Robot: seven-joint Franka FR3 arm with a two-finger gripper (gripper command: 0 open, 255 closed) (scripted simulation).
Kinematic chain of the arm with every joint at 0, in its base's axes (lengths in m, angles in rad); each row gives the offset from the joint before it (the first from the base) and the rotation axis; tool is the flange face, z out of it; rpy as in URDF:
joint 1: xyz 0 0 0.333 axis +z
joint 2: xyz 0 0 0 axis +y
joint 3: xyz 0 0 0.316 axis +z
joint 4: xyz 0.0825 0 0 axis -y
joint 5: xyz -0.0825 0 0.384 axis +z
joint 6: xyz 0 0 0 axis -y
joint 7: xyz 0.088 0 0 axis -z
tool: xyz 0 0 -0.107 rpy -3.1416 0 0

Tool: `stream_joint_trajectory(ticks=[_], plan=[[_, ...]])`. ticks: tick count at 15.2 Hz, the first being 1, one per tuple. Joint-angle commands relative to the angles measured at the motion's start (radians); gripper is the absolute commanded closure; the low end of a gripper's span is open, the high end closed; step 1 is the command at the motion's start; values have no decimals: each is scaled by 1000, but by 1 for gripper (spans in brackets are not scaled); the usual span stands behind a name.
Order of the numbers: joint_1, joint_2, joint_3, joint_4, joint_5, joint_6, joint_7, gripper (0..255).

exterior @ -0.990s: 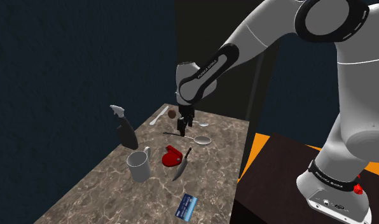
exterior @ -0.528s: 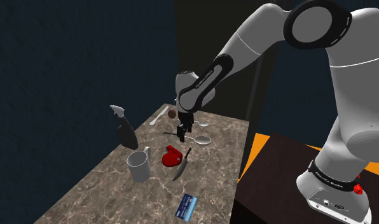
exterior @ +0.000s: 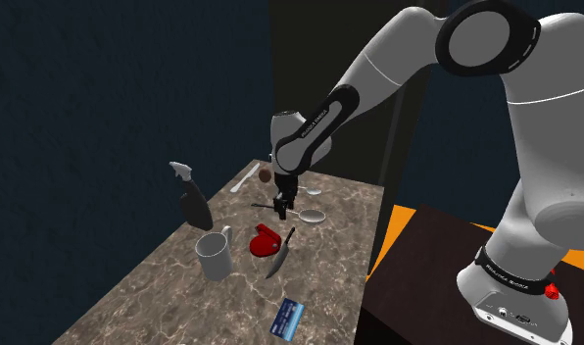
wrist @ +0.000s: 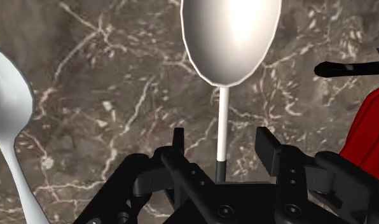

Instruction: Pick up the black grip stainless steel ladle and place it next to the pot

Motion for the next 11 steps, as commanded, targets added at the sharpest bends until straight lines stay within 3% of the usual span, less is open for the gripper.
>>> stream_joint_trajectory(ticks=[1, 11], plan=[[0, 0, 0, 0, 0, 0, 0, 255], [-1, -21, 1, -2, 1, -20, 1, 255]])
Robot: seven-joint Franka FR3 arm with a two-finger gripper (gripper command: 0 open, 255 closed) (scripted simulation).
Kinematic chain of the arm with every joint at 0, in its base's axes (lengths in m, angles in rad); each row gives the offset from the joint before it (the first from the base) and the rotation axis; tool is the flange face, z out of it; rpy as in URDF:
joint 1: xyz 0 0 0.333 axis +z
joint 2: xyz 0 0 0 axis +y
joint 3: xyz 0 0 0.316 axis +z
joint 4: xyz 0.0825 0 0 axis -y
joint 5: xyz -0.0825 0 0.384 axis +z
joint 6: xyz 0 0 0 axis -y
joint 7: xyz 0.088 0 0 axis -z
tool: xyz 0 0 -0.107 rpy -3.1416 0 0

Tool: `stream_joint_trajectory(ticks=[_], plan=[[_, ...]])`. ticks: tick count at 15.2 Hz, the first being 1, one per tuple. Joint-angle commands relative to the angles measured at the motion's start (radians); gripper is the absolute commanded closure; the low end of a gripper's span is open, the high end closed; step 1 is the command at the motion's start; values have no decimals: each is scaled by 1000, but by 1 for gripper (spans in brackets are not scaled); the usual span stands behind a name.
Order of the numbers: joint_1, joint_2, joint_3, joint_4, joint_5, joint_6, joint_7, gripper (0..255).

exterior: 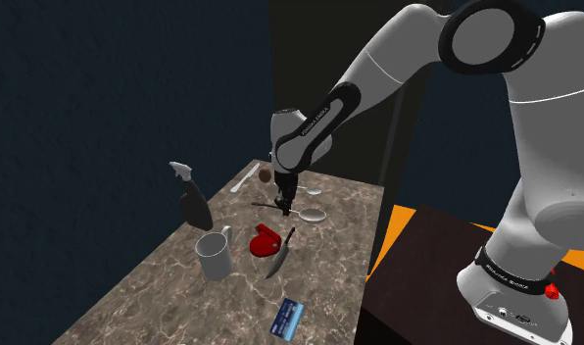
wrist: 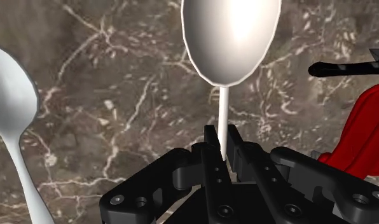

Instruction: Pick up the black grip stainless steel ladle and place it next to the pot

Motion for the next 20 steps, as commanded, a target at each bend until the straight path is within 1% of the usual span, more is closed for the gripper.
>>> stream_joint_trajectory(ticks=[1, 20], plan=[[-1, -18, 1, 2, 1, -19, 1, 255], [-10, -191, 8, 36, 11, -226, 12, 255]])
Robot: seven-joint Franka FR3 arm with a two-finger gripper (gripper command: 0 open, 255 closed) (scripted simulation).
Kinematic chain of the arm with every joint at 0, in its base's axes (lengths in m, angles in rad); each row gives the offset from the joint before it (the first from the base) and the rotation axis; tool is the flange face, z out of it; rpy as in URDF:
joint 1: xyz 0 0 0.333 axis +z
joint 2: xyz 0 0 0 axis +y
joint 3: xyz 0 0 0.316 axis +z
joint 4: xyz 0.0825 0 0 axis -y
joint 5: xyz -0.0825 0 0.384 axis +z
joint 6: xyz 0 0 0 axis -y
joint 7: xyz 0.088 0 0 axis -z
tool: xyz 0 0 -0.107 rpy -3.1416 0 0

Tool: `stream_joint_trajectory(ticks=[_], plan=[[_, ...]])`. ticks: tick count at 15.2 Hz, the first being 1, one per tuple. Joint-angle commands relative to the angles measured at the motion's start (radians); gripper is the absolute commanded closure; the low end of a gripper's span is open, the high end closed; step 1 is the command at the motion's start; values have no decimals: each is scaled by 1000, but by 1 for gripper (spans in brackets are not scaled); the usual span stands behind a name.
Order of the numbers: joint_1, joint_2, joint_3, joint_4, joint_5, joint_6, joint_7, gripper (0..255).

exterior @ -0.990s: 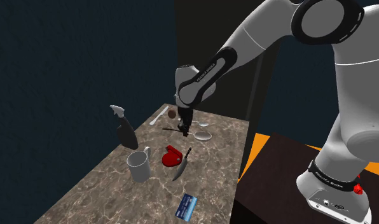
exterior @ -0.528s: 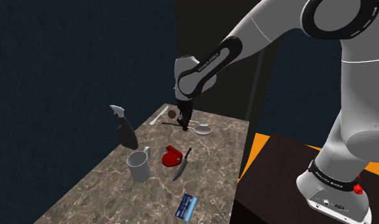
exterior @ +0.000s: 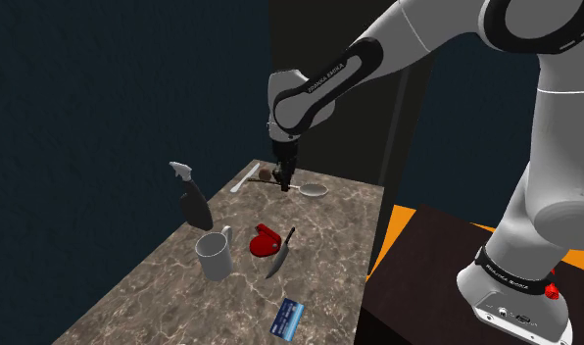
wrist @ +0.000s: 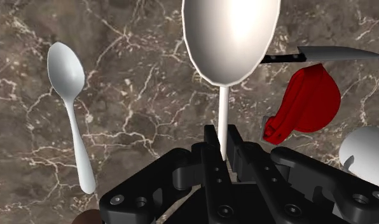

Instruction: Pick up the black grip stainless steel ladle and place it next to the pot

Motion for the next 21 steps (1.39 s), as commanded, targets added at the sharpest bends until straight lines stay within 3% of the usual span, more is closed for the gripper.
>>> stream_joint_trajectory(ticks=[1, 21], plan=[[0, -13, 1, 11, 0, -24, 2, 255], [-6, -129, 2, 136, 5, -264, 18, 255]])
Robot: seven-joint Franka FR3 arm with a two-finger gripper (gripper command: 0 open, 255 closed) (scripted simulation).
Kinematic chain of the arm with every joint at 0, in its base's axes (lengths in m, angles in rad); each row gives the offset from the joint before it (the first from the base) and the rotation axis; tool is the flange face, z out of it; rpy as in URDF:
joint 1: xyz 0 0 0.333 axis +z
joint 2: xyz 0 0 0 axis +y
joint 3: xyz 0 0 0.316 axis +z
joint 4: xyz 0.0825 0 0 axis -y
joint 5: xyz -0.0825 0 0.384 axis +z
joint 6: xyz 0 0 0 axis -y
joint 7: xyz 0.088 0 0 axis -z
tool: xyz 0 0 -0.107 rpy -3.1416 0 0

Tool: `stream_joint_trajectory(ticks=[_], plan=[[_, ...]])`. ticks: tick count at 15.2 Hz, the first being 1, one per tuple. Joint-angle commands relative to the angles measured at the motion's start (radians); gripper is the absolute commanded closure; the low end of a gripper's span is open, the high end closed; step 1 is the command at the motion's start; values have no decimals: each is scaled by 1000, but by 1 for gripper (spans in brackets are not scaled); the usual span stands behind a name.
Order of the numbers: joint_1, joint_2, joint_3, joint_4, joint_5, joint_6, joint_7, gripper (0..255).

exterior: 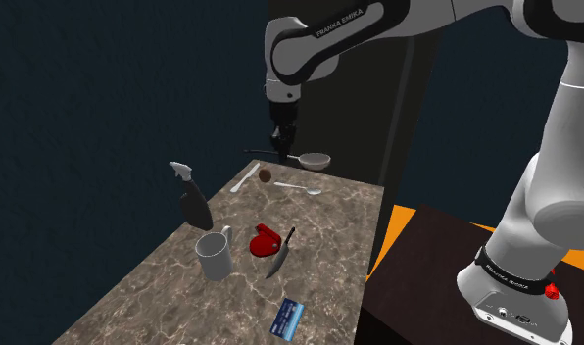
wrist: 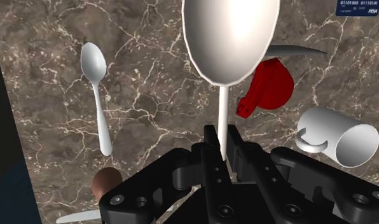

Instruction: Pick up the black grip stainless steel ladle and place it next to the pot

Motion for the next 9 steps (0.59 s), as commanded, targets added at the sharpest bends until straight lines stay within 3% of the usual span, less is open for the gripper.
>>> stream_joint_trajectory(ticks=[1, 4, 9], plan=[[0, -4, 0, 23, -1, -27, 3, 255], [0, -13, 0, 44, 0, -56, 5, 255], [50, -113, 44, -88, 17, -14, 90, 255]])
